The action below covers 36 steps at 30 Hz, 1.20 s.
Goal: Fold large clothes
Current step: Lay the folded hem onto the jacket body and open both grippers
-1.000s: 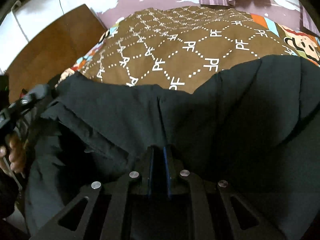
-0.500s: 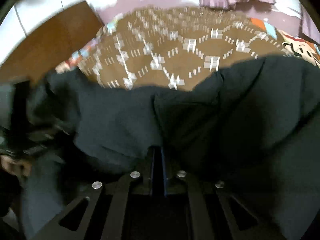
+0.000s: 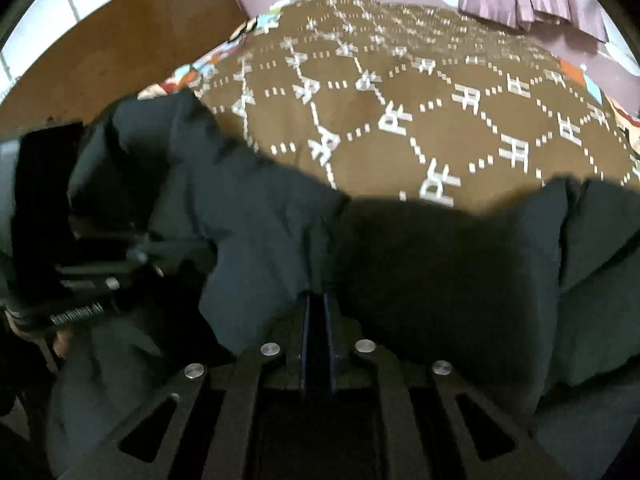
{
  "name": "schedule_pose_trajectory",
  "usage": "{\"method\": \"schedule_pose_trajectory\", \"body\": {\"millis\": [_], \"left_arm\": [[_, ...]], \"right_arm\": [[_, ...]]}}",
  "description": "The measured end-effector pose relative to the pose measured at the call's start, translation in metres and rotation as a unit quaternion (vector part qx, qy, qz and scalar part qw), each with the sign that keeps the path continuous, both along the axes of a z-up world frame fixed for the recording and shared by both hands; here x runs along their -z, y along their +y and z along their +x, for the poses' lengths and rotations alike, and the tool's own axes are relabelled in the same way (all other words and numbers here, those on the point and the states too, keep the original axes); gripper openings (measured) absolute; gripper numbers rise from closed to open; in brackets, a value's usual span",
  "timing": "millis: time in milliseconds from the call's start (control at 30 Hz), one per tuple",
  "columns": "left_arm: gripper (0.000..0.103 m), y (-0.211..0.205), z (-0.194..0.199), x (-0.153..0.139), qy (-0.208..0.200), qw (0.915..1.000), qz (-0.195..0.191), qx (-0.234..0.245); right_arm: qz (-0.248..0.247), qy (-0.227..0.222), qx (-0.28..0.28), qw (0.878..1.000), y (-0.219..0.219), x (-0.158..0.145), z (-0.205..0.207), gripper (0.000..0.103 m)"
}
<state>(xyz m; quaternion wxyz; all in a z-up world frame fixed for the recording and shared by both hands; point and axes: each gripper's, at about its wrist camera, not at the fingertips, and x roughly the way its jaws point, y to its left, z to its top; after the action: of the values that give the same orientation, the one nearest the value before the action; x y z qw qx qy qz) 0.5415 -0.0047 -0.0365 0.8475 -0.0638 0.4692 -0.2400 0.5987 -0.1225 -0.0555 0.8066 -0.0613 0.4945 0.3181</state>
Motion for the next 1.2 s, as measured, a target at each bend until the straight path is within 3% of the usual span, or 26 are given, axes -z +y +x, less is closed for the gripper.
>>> {"method": "schedule_pose_trajectory", "body": {"millis": [167, 367, 467, 600, 733, 867, 1133, 1200], "left_arm": [[0.001, -0.008, -0.002, 0.002, 0.007, 0.9999, 0.007, 0.013], [0.001, -0.017, 0.002, 0.009, 0.018, 0.9992, 0.034, 0.013], [0.001, -0.013, 0.001, 0.007, 0.013, 0.9995, 0.026, 0.011], [0.001, -0.01, -0.001, 0.006, 0.006, 0.9998, 0.017, 0.01], [0.001, -0.01, -0.002, 0.006, 0.005, 0.9998, 0.018, 0.01], [0.001, -0.01, -0.003, 0.007, 0.004, 0.9996, 0.026, 0.009], [0.001, -0.016, -0.004, 0.005, -0.001, 0.9995, 0.032, 0.006], [0.001, -0.013, -0.003, 0.002, 0.009, 0.9997, 0.02, -0.008]], "right_arm": [[-0.038, -0.004, -0.008, 0.999, 0.012, 0.016, 0.006, 0.004], [0.059, -0.006, 0.018, 0.998, -0.02, 0.001, -0.006, 0.003], [0.078, -0.034, 0.071, 0.994, -0.051, -0.019, -0.018, 0.004], [0.042, -0.044, 0.118, 0.991, -0.076, -0.025, -0.018, 0.002], [0.018, -0.012, 0.112, 0.993, -0.071, -0.002, -0.008, 0.001], [-0.016, -0.023, 0.107, 0.994, -0.057, 0.006, -0.006, 0.0], [0.023, -0.052, 0.117, 0.991, -0.067, -0.002, -0.026, 0.003], [0.023, -0.067, 0.121, 0.99, -0.064, -0.007, -0.031, 0.008]]}}
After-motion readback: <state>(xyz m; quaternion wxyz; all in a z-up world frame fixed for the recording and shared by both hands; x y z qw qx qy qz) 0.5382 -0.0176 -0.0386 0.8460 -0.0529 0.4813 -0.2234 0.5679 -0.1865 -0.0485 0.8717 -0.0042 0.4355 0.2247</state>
